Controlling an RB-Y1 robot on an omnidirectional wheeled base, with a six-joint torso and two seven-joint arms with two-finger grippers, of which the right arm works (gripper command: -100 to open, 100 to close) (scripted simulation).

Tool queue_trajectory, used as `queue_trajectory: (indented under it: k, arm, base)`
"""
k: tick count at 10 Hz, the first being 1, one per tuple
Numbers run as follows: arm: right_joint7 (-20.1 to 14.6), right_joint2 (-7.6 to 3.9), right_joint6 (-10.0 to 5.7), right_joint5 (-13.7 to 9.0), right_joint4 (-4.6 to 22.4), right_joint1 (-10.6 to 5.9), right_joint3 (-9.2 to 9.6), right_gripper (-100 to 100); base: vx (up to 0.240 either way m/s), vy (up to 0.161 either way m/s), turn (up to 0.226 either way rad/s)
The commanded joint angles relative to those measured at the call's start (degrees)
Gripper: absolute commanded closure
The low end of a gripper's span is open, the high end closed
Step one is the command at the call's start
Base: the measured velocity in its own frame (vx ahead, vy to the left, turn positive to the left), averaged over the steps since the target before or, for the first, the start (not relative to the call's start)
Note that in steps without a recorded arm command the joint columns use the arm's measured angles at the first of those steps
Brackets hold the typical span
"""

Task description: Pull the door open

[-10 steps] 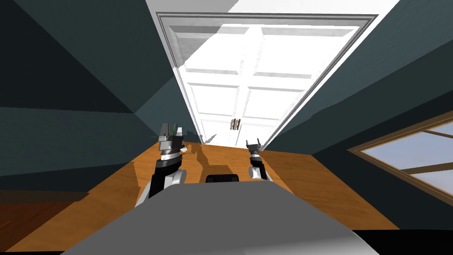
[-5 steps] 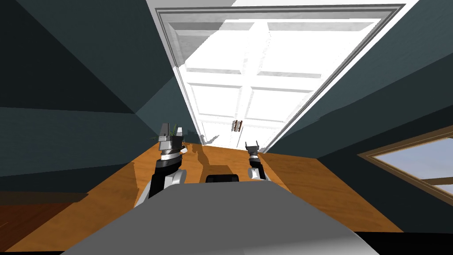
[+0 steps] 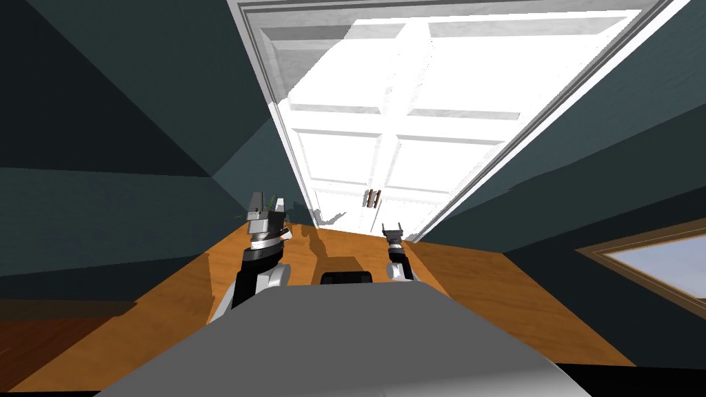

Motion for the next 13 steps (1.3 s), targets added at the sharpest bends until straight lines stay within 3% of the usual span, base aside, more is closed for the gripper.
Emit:
queue_trajectory:
  k: [1,13]
  arm:
    - [-2.3,-0.32,-0.55,-1.1,2.2,-0.69,0.50,-100]
    - [-16.0,-2.67,-3.55,-8.2,16.0,-5.15,3.69,-100]
  base:
    - [0.093,-0.005,0.031]
    - [0.100,-0.002,0.035]
